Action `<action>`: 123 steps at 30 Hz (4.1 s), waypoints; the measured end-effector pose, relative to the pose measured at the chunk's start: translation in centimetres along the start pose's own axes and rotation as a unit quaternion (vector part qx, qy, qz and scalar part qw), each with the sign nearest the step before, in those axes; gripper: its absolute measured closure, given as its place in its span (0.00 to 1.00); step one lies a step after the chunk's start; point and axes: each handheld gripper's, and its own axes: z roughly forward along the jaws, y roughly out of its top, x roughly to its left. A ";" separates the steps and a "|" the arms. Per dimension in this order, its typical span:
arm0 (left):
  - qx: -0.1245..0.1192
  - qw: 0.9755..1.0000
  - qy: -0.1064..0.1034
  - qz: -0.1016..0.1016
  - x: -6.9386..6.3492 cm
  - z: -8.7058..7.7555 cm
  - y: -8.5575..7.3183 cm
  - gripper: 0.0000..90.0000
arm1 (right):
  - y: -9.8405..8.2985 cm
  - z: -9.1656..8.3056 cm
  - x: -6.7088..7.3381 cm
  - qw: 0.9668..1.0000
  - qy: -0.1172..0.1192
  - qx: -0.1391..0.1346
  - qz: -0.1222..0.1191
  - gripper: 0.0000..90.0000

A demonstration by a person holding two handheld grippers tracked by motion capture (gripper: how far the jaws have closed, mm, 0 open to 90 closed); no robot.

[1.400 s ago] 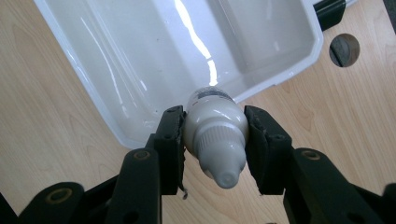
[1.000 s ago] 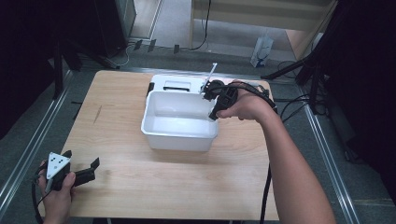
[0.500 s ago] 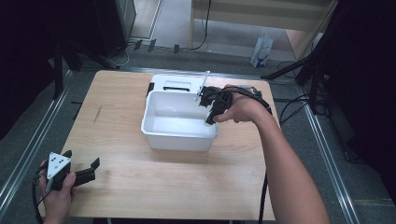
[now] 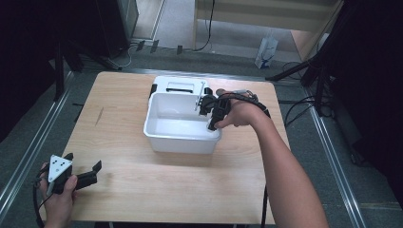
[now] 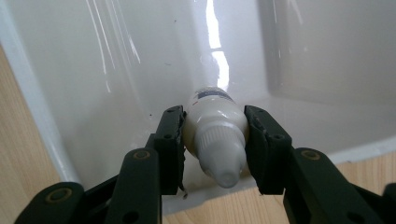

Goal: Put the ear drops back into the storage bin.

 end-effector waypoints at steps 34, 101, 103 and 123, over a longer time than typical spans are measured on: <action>0.000 1.000 -0.002 0.000 0.0 0.0 0.0 0.01 | 1.3 4.2 -0.4 0.997 0.028 0.071 -0.006 0.66; -0.002 1.000 0.006 -0.001 0.0 0.0 0.0 0.01 | -7.2 -6.0 -1.1 0.995 -0.036 -0.026 0.090 0.44; -0.001 1.000 0.005 -0.001 0.0 0.0 0.0 0.01 | -7.9 -5.9 -1.0 0.994 -0.037 -0.028 0.098 0.43; 0.000 1.000 0.007 0.002 -0.1 0.0 0.0 0.01 | -14.1 -3.3 0.0 0.983 -0.039 -0.031 0.175 0.28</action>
